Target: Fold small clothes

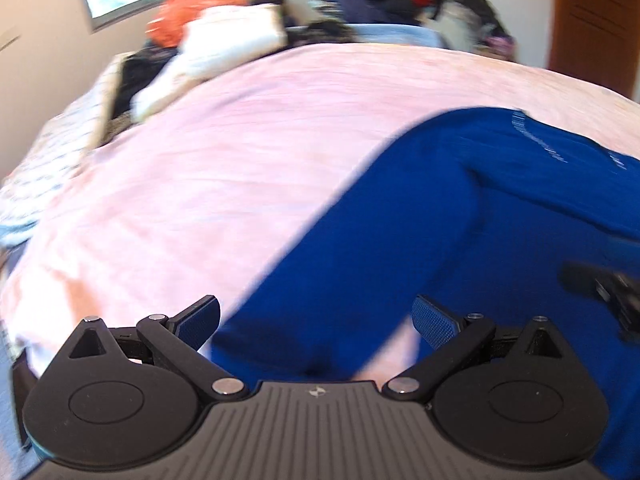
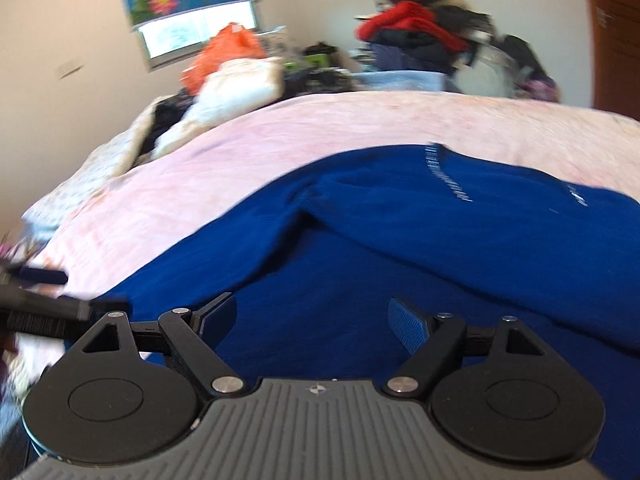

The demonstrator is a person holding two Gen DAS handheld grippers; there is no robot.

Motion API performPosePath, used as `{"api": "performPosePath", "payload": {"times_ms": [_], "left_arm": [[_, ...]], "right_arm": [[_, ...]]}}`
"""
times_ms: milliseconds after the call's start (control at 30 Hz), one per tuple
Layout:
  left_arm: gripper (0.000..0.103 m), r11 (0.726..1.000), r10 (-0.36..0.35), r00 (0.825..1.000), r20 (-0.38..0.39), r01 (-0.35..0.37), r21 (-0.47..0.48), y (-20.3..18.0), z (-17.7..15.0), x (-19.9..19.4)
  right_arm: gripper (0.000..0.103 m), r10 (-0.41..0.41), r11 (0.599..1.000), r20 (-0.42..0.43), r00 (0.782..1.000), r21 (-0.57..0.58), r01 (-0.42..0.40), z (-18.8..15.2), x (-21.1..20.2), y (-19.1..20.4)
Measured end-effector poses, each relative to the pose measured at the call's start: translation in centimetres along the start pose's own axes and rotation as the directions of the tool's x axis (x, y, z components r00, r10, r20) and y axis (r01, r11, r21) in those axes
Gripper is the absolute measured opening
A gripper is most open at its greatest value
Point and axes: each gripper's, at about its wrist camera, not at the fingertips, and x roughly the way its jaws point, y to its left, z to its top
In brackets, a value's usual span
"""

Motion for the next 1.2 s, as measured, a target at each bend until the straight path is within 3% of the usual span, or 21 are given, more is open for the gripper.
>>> {"api": "performPosePath", "payload": {"times_ms": [200, 300, 433, 567, 600, 633, 733, 800, 900, 967, 1033, 1200], "left_arm": [[0.103, 0.987, 0.125, 0.991, -0.039, -0.128, -0.098, 5.9, -0.8, 1.1], [0.103, 0.978, 0.155, 0.986, -0.065, -0.162, -0.133, 7.8, -1.3, 1.5], [0.103, 0.973, 0.161, 0.984, -0.078, -0.171, -0.157, 8.9, -1.3, 1.8], [0.103, 0.971, 0.165, 0.984, -0.067, -0.174, -0.163, 9.0, -1.3, 1.4], [0.103, 0.971, 0.165, 0.984, -0.065, -0.174, -0.166, 9.1, -1.3, 1.3], [0.103, 0.970, 0.166, 0.984, -0.062, -0.174, -0.170, 9.2, -1.3, 1.3], [0.103, 0.965, 0.175, 0.982, -0.065, -0.184, -0.189, 9.7, -1.3, 1.4], [0.103, 0.960, 0.175, 0.982, -0.070, -0.186, -0.211, 10.2, -1.4, 1.6], [0.103, 0.953, 0.174, 0.982, -0.074, -0.187, -0.238, 10.7, -1.5, 1.6], [0.103, 0.951, 0.173, 0.982, -0.072, -0.185, -0.247, 10.9, -1.4, 1.4], [0.103, 0.949, 0.175, 0.982, -0.066, -0.186, -0.255, 10.9, -1.3, 1.2], [0.103, 0.951, 0.131, 0.990, -0.061, -0.142, -0.276, 10.3, -1.0, 1.1]], "right_arm": [[0.084, 0.171, 0.972, -0.077, 0.982, -0.151, -0.181, -0.4, 1.2, 5.5], [0.083, 0.256, 0.926, -0.132, 0.958, -0.250, -0.282, -0.7, 1.8, 8.7], [0.082, 0.295, 0.856, -0.197, 0.935, -0.380, -0.350, -1.2, 3.0, 12.4], [0.069, 0.314, 0.857, -0.288, 0.905, -0.323, -0.400, -1.5, 5.8, 13.4], [0.062, 0.314, 0.864, -0.310, 0.897, -0.299, -0.406, -2.0, 6.2, 13.5], [0.046, 0.311, 0.867, -0.313, 0.897, -0.294, -0.403, -2.4, 6.2, 13.7], [0.014, 0.344, 0.826, -0.301, 0.889, -0.353, -0.439, -2.8, 4.6, 14.9], [0.013, 0.382, 0.777, -0.283, 0.880, -0.417, -0.471, -3.2, 2.9, 15.9], [0.010, 0.459, 0.720, -0.282, 0.843, -0.437, -0.539, -3.3, 0.8, 16.9], [0.010, 0.505, 0.716, -0.274, 0.819, -0.398, -0.574, -2.9, -0.1, 16.5], [0.010, 0.554, 0.736, -0.233, 0.800, -0.313, -0.600, -1.4, -0.7, 14.9], [0.005, 0.630, 0.776, -0.004, 0.776, -0.041, -0.630, 2.7, -3.4, 7.2]]}}
